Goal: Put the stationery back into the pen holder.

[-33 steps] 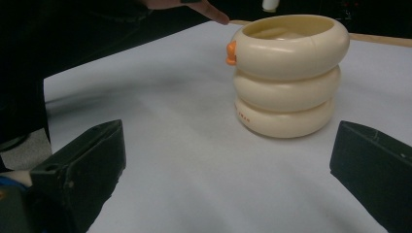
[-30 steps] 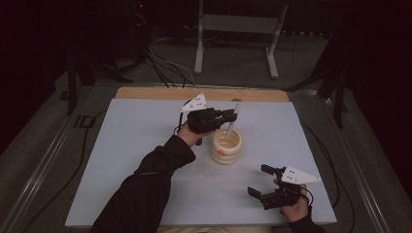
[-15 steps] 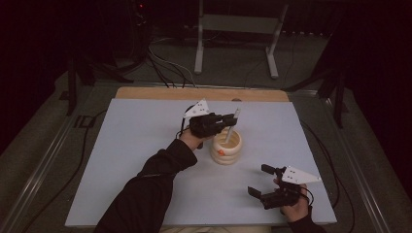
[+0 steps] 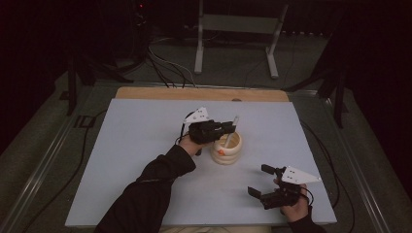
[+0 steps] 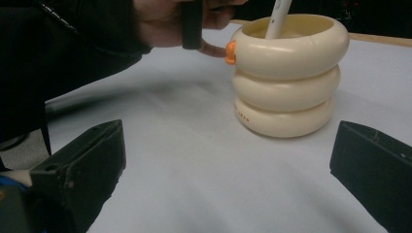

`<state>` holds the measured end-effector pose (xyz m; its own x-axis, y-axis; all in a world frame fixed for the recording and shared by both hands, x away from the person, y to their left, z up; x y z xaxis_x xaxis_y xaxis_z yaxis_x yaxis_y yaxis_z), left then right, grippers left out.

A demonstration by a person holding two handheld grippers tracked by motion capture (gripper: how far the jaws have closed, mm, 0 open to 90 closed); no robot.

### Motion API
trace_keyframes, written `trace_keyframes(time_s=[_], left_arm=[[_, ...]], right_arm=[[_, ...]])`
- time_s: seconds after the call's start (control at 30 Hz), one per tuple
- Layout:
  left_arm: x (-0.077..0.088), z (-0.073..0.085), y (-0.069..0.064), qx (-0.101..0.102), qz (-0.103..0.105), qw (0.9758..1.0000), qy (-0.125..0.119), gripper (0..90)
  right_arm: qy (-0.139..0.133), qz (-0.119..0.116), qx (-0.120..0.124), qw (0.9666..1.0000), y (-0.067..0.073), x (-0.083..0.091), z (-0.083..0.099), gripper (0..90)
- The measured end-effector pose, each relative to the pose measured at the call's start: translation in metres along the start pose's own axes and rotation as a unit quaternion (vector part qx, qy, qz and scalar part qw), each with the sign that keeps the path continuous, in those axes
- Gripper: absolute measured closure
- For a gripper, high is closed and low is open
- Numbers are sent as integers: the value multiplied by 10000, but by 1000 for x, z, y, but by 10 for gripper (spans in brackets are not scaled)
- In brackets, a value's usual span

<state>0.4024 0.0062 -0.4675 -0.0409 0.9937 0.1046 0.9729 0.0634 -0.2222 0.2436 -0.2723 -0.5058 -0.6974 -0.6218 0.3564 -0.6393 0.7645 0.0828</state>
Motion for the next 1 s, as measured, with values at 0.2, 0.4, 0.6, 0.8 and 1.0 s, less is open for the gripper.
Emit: trace_keyframes(time_s=[0.2, 0.4, 0.6, 0.8, 1.0], left_arm=[[-1, 6, 2, 351, -170, 9987, 325, 789], [-4, 5, 0, 444, -382, 9967, 564, 779], [-3, -6, -2, 735, -715, 9925, 667, 548], [2, -18, -8, 783, -916, 9892, 829, 288], [16, -28, -10, 863, -1069, 9880, 712, 159]], right_arm=[[7, 4, 8, 10000, 0, 0, 0, 0], [10, 11, 3, 10000, 0, 0, 0, 0], [16, 4, -3, 10000, -1, 0, 0, 0], [15, 10, 3, 10000, 0, 0, 0, 0], [30, 13, -4, 10000, 0, -1, 1, 0]])
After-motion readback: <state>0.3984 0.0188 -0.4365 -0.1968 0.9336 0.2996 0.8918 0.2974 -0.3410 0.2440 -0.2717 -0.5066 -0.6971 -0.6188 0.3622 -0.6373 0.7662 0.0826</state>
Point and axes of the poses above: each handheld gripper's, and its own axes: x roughly backward along the jaws, z roughly out of its underside, y roughly to its left, the point moved 1 cm from there along -x, roughly forward along the jaws, and after that the axes turned 14 degrees about z, right-handed, at the moved point
